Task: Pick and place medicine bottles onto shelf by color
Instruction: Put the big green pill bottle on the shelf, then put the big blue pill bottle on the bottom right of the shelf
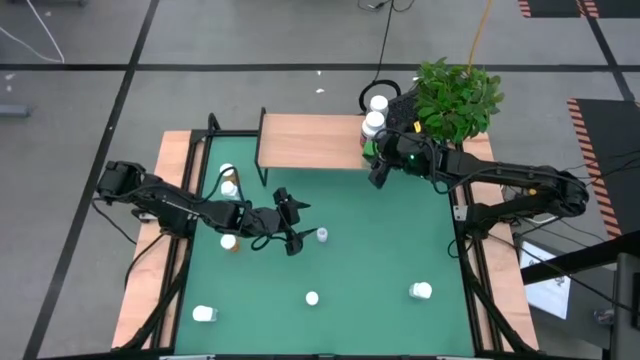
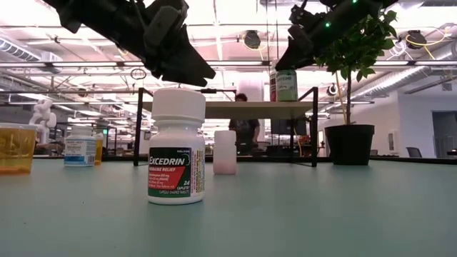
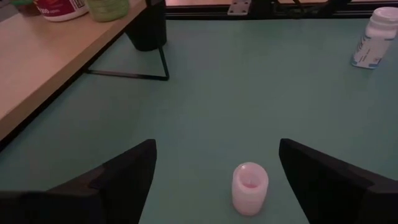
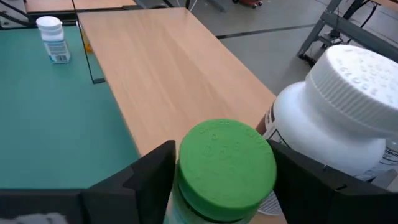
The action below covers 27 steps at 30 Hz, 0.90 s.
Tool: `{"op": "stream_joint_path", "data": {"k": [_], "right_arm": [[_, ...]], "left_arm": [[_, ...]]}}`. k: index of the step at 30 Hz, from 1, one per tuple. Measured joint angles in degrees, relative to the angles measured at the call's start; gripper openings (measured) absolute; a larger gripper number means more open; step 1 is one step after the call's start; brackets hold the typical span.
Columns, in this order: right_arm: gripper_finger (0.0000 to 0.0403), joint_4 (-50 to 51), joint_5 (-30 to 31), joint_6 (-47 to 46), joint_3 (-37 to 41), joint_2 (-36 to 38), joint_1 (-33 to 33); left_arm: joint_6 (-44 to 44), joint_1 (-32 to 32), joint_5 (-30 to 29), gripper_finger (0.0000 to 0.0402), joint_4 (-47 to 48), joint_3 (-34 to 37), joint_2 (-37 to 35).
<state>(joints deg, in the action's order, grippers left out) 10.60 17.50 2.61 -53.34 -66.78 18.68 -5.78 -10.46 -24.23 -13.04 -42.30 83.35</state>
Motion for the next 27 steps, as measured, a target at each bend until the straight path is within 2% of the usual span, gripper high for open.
{"op": "stream_joint_path", "data": {"k": [7, 18, 27], "right_arm": [[0.0273, -0.4, 0.2, 0.5, 0.0, 0.0, 0.0], [0.0276, -3.8, 0.3, 6.7, 0.0, 0.5, -0.6], [0.0276, -3.5, 0.3, 16.8, 0.0, 0.7, -2.9]], "left_arm": [[-0.1, 0.0, 0.0, 0.034, 0.0, 0.0, 0.0], [-0.1, 0.0, 0.0, 0.034, 0.0, 0.0, 0.0], [0.5, 0.0, 0.0, 0.034, 0.0, 0.0, 0.0]]}}
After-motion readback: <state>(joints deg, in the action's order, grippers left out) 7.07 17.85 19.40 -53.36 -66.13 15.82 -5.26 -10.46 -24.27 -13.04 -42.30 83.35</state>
